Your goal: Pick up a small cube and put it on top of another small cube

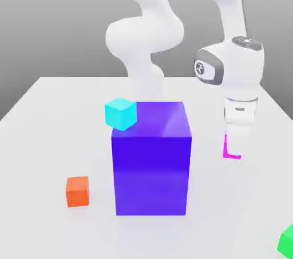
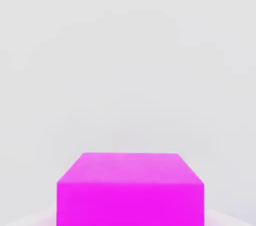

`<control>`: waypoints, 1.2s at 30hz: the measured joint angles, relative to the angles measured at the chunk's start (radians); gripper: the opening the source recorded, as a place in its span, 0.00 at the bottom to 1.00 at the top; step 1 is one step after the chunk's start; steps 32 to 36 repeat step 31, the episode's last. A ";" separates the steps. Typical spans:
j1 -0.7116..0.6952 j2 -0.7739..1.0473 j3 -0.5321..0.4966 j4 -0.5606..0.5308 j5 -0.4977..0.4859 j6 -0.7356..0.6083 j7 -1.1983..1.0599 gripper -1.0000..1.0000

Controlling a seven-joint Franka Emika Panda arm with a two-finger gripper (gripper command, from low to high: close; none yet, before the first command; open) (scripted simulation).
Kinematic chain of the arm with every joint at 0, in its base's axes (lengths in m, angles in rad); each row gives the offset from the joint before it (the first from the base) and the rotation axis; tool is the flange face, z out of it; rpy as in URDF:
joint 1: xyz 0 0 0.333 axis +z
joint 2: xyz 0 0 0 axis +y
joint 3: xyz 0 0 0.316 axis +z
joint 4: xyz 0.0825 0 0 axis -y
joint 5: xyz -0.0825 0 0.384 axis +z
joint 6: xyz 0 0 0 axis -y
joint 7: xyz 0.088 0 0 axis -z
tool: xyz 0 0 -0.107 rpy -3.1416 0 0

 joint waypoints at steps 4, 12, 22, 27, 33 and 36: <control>0.000 0.046 -0.010 0.128 0.053 -0.079 0.039 0.00; -0.034 0.178 -0.069 0.419 0.029 -0.236 0.223 0.00; -0.036 0.375 -0.221 0.772 -0.117 -0.399 0.537 0.00; -0.028 0.505 -0.243 0.807 -0.131 -0.305 0.564 1.00; -0.028 0.505 -0.243 0.807 -0.131 -0.305 0.564 1.00; -0.028 0.505 -0.243 0.807 -0.131 -0.305 0.564 1.00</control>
